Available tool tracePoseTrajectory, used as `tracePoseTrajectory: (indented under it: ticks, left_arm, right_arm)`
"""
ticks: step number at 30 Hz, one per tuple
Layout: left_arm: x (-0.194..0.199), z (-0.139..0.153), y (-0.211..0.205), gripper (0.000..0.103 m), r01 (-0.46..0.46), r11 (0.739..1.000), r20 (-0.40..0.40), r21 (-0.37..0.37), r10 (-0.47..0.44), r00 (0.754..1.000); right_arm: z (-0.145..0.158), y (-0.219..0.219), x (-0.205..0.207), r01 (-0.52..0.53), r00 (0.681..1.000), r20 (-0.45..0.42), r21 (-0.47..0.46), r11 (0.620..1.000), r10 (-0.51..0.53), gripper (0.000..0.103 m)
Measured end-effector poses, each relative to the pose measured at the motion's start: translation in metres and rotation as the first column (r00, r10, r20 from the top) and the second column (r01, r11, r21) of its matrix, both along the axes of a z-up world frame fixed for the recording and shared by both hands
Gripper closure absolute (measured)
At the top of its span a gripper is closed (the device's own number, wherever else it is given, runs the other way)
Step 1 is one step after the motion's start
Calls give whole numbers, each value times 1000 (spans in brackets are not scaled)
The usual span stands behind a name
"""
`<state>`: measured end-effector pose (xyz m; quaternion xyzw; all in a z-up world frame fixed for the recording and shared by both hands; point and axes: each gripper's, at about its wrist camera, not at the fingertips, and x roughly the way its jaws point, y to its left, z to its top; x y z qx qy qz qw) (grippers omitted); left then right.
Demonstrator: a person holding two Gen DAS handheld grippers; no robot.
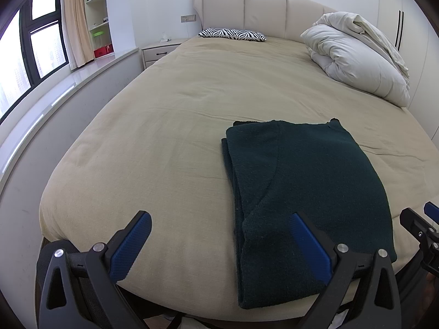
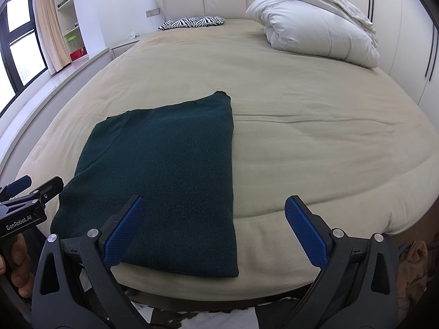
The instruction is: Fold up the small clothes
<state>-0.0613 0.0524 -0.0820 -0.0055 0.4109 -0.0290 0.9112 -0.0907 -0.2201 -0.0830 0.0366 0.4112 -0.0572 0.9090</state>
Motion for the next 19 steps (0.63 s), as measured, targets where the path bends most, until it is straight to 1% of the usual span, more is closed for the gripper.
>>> tracePoseTrajectory:
  ticks: [19]
  left_arm:
    - [1,-1,1,0,9,1000,1,0,-9,1000]
  right_arm:
    - [-1,2,1,2,1000,-4,7,1000,-2,0]
